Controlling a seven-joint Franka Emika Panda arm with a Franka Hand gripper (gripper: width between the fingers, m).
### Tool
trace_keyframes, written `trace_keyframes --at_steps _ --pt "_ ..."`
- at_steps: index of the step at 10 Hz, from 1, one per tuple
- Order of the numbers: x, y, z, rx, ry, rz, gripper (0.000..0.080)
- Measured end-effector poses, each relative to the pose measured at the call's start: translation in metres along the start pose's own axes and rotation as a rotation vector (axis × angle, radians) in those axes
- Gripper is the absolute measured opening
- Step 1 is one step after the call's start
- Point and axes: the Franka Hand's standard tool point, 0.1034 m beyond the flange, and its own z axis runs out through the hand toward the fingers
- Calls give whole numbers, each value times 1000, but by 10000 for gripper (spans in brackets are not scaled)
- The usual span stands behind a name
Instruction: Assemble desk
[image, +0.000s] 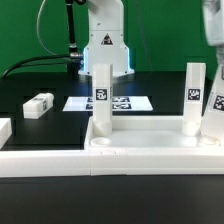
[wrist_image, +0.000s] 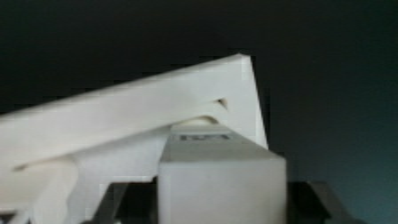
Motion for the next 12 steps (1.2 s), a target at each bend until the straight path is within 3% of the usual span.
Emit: trace_keyframes --at_steps 2,4,5,6,7,8,12 --pt "-2 0 1 2 -2 45 294" --pt "-3 1 2 1 -1 21 530" --pt "-3 1 2 1 -1 12 530" --pt "-2 2 1 -13 6 -64 624" --pt "-4 7 -3 -84 24 -205 643" --pt "-8 5 -5 -73 18 -322 643" --pt "-5 8 -2 -73 11 -594 649"
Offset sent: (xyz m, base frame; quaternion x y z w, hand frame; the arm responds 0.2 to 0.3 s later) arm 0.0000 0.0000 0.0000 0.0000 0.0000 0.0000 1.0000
